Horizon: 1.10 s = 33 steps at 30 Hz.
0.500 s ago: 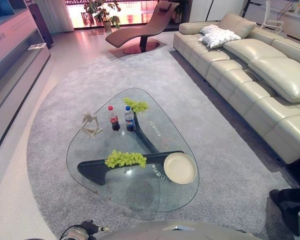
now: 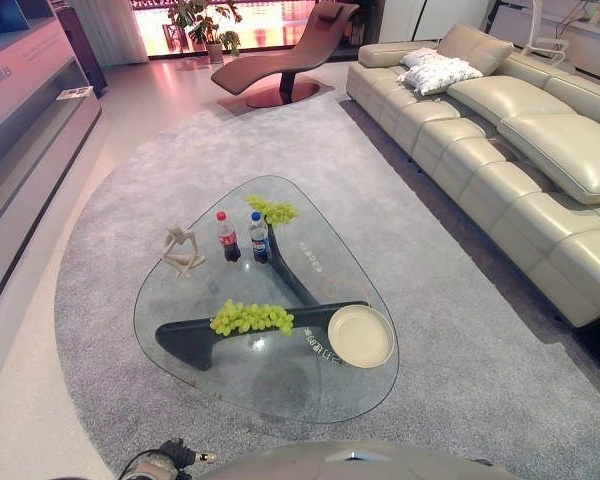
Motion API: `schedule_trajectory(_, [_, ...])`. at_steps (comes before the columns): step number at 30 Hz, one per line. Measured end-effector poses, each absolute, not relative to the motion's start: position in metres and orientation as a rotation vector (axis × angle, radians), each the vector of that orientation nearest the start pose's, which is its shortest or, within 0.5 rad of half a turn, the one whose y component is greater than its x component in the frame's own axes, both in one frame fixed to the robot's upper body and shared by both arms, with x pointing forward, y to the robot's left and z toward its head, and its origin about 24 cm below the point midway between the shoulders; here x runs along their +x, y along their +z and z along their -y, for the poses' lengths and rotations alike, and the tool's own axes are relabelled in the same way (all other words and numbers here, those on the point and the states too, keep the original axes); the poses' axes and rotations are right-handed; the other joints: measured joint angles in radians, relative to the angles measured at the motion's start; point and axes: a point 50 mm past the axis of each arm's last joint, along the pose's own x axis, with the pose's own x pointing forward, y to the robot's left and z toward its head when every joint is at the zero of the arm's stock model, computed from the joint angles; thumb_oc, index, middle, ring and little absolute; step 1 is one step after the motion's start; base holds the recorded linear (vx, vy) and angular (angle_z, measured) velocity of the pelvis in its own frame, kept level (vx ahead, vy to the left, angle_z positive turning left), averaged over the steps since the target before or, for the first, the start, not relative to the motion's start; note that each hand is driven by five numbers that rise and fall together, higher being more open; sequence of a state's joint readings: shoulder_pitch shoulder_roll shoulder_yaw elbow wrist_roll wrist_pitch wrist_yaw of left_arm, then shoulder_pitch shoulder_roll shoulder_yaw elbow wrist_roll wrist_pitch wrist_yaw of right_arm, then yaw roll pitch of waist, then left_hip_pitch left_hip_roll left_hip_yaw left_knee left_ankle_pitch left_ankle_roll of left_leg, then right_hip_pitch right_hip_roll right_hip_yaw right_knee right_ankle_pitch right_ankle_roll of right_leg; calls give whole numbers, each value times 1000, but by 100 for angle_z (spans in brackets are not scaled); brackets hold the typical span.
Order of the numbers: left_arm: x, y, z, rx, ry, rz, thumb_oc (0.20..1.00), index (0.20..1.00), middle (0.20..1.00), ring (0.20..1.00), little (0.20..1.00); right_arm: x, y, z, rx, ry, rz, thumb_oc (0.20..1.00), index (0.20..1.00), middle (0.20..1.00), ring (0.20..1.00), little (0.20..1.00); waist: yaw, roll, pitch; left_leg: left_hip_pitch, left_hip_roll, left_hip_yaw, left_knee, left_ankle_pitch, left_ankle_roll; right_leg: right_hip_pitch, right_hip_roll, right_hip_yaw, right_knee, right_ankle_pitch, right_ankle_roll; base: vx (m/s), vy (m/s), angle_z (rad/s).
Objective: Pick up fruits into the plate
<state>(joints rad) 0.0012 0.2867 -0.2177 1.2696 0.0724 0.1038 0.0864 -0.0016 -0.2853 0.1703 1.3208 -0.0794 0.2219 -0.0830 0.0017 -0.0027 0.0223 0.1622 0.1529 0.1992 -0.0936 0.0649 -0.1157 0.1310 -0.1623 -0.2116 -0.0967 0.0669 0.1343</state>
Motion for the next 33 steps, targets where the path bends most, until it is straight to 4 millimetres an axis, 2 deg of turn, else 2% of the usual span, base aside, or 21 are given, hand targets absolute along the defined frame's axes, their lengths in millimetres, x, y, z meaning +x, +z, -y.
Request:
schedule_trajectory(8, [84,-156,-258,639,97,-1221,1000,1000,1000,1000,1000,51,-161,265,-500,-107,-1526,1000,1000,1000,1000,1000,0,1,8,0,0,2,0,0,0,-2,0,2,0,0,0,0,0,0])
schedule_trajectory(11, [103,-148,-261,744,93,-1102,1000,1000,1000,1000,1000,54,-159,270,-509,-115,-1520,1000,1000,1000,1000,1000,0,4,23,-2,0,4,0,0,0,-4,0,3,0,0,0,-43,12,-2])
schedule_trajectory(14, [134,-133,-268,898,56,-957,1000,1000,1000,1000,1000,58,-155,280,-526,-131,-1512,1000,1000,1000,1000,1000,-3,11,35,-21,0,9,0,3,1,-26,0,7,0,1,-1,-39,38,-4])
schedule_trajectory(16, [163,-116,-275,1007,39,-829,1000,1000,1000,1000,1000,65,-151,289,-546,-151,-1498,1000,1000,1000,1000,1000,-7,21,52,-33,0,11,4,9,-2,-38,1,10,5,7,-5,0,45,-4])
schedule_trajectory(21, [208,-79,-289,1178,19,-619,1000,1000,1000,1000,1000,70,-146,300,-571,-171,-1473,1000,1000,1000,1000,1000,-30,45,72,-34,0,17,4,9,-4,-41,2,13,5,8,-4,2,44,-2])
schedule_trajectory(25, [245,-46,-289,1332,-10,-438,1000,1000,1000,1000,1000,79,-143,303,-594,-164,-1427,1000,1000,1000,1000,1000,-34,61,89,-84,-1,28,4,14,-5,-103,2,28,10,17,-3,-230,60,-10])
schedule_trajectory(28, [284,-4,-293,1423,39,-278,1000,1000,1000,1000,1000,116,-131,310,-643,-165,-1324,1000,1000,1000,1000,1000,-45,63,170,-156,-5,41,6,41,2,-186,0,44,16,48,-8,-254,13,-15])
schedule_trajectory(29, [291,6,-293,1437,54,-248,1000,1000,1000,1000,1000,123,-129,310,-648,-166,-1302,1000,1000,1000,1000,1000,-45,62,187,-170,-4,41,11,43,3,-200,0,46,19,50,-9,-148,-40,-8])
schedule_trajectory(30, [305,25,-294,1464,95,-184,1000,1000,1000,1000,1000,141,-122,311,-656,-170,-1251,1000,1000,1000,1000,1000,-52,54,232,-182,-3,44,15,49,3,-214,2,55,19,60,-13,-124,-45,-9])
schedule_trajectory(33, [326,52,-287,1511,126,-77,1000,1000,1000,1000,1000,162,-113,311,-684,-158,-1184,1000,1000,1000,1000,1000,-64,46,280,-211,0,45,24,50,1,-245,4,60,29,61,-13,-91,-55,-4])
